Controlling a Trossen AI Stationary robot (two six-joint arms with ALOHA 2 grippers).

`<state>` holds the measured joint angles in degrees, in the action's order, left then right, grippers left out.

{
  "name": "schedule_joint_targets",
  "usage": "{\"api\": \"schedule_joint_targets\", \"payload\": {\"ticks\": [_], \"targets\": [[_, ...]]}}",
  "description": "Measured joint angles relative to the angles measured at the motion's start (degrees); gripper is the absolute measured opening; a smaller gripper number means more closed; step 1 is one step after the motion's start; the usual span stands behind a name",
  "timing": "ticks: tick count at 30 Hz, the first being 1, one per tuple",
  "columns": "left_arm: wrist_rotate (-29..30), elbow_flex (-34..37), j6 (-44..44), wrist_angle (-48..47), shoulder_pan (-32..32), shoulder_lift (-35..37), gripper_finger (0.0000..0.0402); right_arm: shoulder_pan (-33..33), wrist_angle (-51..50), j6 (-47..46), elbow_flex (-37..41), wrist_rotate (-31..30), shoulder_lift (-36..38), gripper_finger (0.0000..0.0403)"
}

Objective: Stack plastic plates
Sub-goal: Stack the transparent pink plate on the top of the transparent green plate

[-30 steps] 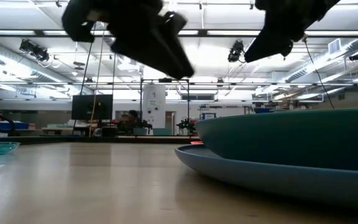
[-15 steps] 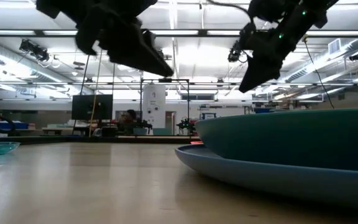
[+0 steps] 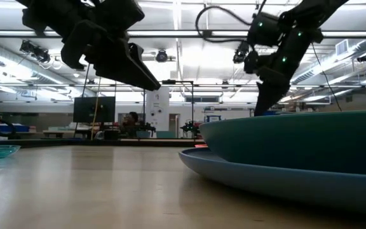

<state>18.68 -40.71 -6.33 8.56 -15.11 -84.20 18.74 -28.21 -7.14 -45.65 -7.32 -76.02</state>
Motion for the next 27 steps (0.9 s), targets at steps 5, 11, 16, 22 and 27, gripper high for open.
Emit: {"api": "schedule_joint_targets", "payload": {"ticks": [5, 11, 16, 22, 27], "targets": [[0.2, -0.02, 0.15, -0.51, 0.0, 0.0, 0.0141, -0.15, -0.12, 1.09, 0.0, 0.46, -4.72, 0.0128], [0.22, -1.21, 0.15, -1.52, 0.0, 0.0, 0.0141, 0.34, -1.33, 0.95, 0.0, -3.62, -7.26, 0.0128], [0.26, -2.41, 1.86, -5.77, -0.55, 0.0, 0.0141, 0.06, -4.31, 3.17, 0.0, -5.18, -7.68, 0.0128], [2.88, -2.51, 6.24, -13.36, -0.42, 0.0, 0.0141, -0.79, -5.85, 6.86, 0.62, -11.21, -9.28, 0.0128], [6.52, -2.51, 11.81, -18.13, -0.44, 0.0, 0.0141, -0.79, -6.27, 6.24, 1.4, -12.94, -8.14, 0.0128]]}}
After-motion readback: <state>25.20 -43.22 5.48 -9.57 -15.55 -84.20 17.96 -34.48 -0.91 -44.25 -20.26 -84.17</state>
